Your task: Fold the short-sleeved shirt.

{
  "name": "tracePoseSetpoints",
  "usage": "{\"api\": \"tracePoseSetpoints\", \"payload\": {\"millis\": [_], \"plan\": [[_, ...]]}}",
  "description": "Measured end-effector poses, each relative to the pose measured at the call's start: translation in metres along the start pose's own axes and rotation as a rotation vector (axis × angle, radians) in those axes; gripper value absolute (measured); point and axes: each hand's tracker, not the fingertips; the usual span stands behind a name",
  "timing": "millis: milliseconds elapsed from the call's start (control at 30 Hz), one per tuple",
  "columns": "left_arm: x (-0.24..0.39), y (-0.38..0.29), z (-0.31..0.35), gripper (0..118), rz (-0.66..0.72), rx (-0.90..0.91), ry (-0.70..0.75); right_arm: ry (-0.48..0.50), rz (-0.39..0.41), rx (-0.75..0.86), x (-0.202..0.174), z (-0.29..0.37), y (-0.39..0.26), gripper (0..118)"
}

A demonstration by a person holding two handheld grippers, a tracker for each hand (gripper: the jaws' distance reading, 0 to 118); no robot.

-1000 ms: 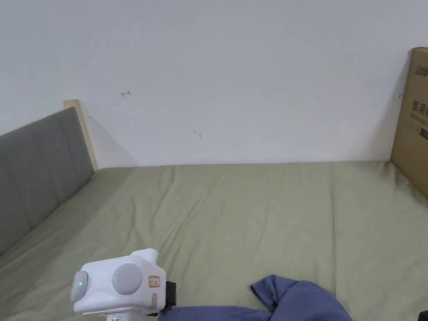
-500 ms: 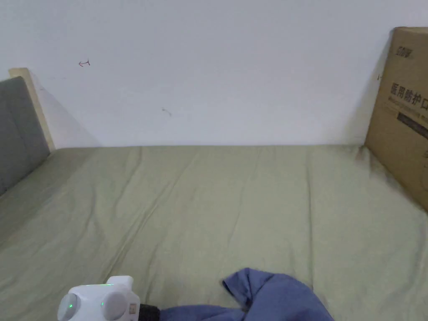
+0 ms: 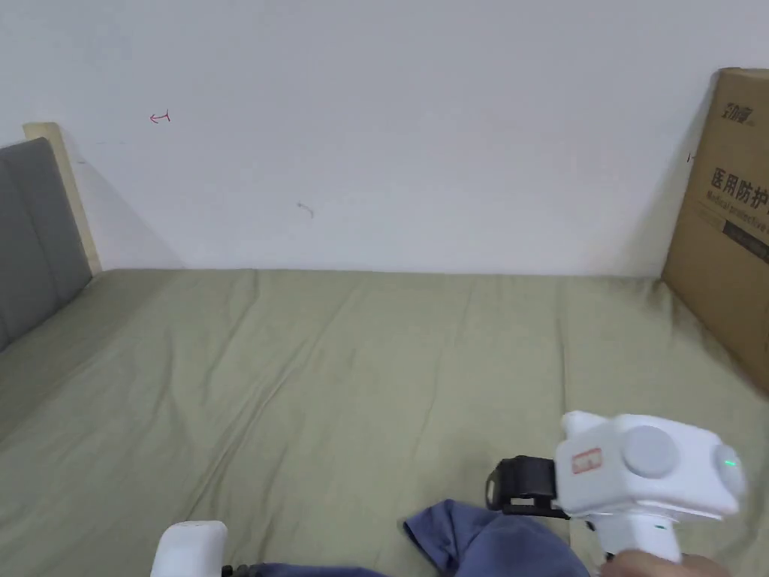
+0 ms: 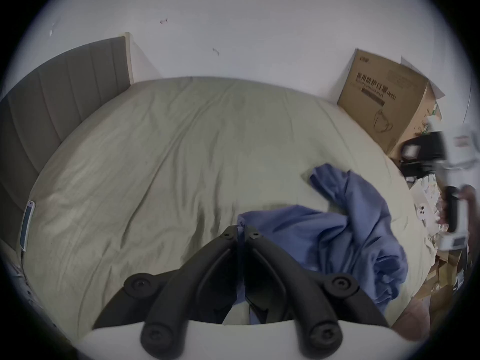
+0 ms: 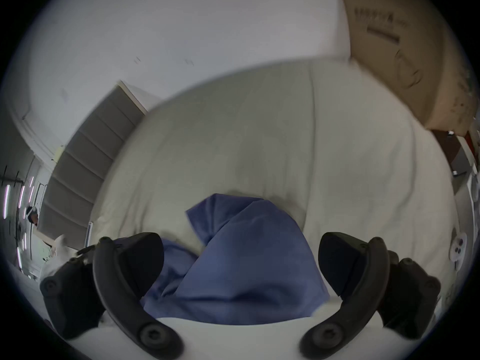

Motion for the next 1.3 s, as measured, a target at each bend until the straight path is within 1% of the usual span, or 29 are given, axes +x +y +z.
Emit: {"api": "tracePoseSetpoints", "payload": {"millis": [33,67,100,133,167,200,233,267,300,367,433,467,533,567,633,733,767,800,867,967,1033,1100,1200,1267,1300], "plan": [[0.000,0.001,0.003,2,-0.003,0.001,-0.003,-0.029,-0.022,-0.063,-0.001,-0.021,0.007,117],[-0.002,0.001,0.005,2,-0.005,0.003,-0.019,-0.072,-0.027,-0.096,-0.002,-0.038,0.012,117],[-0.003,0.001,0.007,2,-0.006,0.001,-0.034,-0.108,-0.006,-0.144,-0.002,-0.051,0.014,115],[-0.003,0.002,0.008,2,-0.009,-0.005,-0.039,-0.130,0.033,-0.206,-0.003,-0.061,0.013,111],[-0.006,0.001,0.009,2,-0.008,-0.017,-0.040,-0.129,0.081,-0.249,-0.006,-0.066,0.008,107],[-0.009,0.001,0.010,2,-0.004,-0.030,-0.039,-0.099,0.117,-0.252,-0.010,-0.065,0.004,101],[-0.013,0.001,0.011,2,0.003,-0.039,-0.038,-0.076,0.146,-0.256,-0.014,-0.058,-0.001,72],[-0.016,0.001,0.010,2,0.009,-0.045,-0.034,-0.043,0.165,-0.250,-0.017,-0.049,-0.006,31],[-0.020,0.001,0.011,2,0.012,-0.051,-0.028,-0.014,0.174,-0.220,-0.022,-0.034,-0.014,8],[-0.027,0.002,0.017,2,0.019,-0.051,-0.021,0.027,0.188,-0.152,-0.022,-0.004,-0.019,8],[-0.035,0.008,0.030,2,0.043,-0.019,-0.016,0.012,0.186,-0.037,-0.019,0.033,-0.021,8],[-0.041,0.014,0.039,2,0.066,0.014,-0.016,0.025,0.174,0.015,-0.013,0.055,-0.021,8],[-0.049,0.029,0.060,2,0.086,0.063,0.009,0.055,0.134,0.099,0.001,0.097,-0.023,7],[-0.054,0.039,0.071,2,0.094,0.085,0.013,0.077,0.112,0.116,0.008,0.119,-0.021,7],[-0.061,0.058,0.093,2,0.102,0.141,0.014,0.085,0.061,0.166,0.021,0.159,-0.020,7],[-0.063,0.093,0.126,2,0.071,0.212,0.023,0.107,-0.016,0.283,0.034,0.216,-0.017,7],[-0.061,0.106,0.137,2,0.050,0.245,0.034,0.125,-0.027,0.333,0.035,0.237,-0.014,7],[-0.055,0.116,0.148,2,0.036,0.272,0.037,0.138,-0.014,0.363,0.034,0.253,-0.011,7],[-0.050,0.145,0.166,2,0.035,0.314,0.020,0.119,0.002,0.423,0.020,0.290,-0.006,7],[-0.036,0.192,0.183,2,0.011,0.362,0.009,0.122,-0.014,0.485,0.013,0.328,0.023,7],[-0.026,0.223,0.189,2,-0.026,0.405,0.021,0.095,-0.003,0.535,0.004,0.350,0.044,7],[-0.016,0.254,0.192,2,-0.030,0.424,0.022,0.060,0.020,0.597,-0.001,0.369,0.068,7],[-0.008,0.298,0.191,2,-0.018,0.470,0.048,0.032,0.025,0.649,-0.010,0.386,0.104,7],[-0.007,0.325,0.189,2,0.028,0.517,0.051,-0.012,0.023,0.696,-0.009,0.390,0.129,7],[-0.007,0.334,0.188,2,0.056,0.534,0.045,-0.011,0.020,0.712,-0.010,0.391,0.138,7]]}}
